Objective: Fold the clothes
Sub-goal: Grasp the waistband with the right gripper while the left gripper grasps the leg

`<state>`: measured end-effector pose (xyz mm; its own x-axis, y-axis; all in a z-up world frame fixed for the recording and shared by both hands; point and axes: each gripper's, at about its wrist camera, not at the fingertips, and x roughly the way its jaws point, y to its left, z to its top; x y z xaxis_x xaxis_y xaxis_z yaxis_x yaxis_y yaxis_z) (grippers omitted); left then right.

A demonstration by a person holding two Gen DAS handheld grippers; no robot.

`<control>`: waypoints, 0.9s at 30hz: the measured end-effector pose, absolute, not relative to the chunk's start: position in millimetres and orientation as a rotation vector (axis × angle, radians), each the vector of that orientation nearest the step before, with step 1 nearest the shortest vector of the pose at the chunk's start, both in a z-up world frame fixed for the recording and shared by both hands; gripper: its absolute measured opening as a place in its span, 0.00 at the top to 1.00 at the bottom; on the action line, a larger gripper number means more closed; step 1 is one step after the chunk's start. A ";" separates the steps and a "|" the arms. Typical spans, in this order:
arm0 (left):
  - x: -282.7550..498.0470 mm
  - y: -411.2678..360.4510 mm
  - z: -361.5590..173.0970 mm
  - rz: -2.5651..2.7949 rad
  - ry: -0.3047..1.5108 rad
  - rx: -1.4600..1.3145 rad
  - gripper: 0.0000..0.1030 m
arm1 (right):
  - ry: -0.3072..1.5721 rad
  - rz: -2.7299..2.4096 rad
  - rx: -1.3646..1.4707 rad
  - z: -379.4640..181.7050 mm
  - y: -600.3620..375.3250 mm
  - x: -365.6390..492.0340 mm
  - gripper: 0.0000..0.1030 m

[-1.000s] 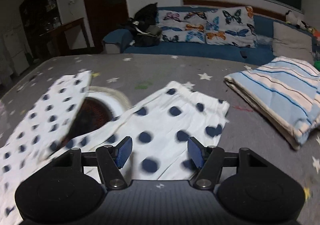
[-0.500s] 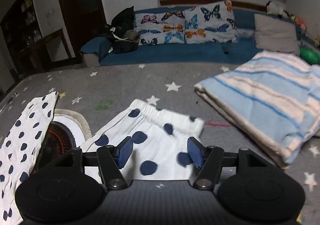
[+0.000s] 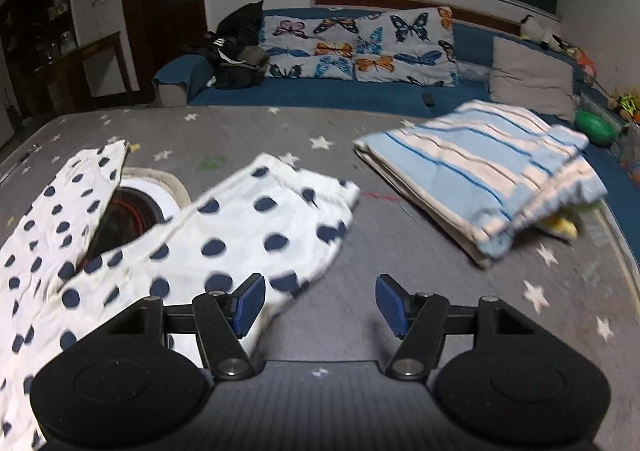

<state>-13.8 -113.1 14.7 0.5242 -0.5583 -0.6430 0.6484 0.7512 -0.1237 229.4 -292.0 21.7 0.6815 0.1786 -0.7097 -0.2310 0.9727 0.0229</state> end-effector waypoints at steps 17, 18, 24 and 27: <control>5.3 -145.8 -13.5 -0.766 0.764 0.187 0.88 | 0.782 0.208 0.057 3.9 -321.6 244.0 0.49; 7.8 -140.5 -10.4 -0.765 0.763 0.156 0.89 | 0.781 0.214 0.067 2.8 -320.0 249.1 0.51; 21.5 -108.9 8.2 -0.766 0.741 -0.018 0.90 | 0.788 0.225 0.067 -7.1 -300.5 285.8 0.53; 28.0 -94.8 11.6 -0.761 0.749 -0.095 0.90 | 0.788 0.224 0.062 -12.1 -291.4 303.6 0.55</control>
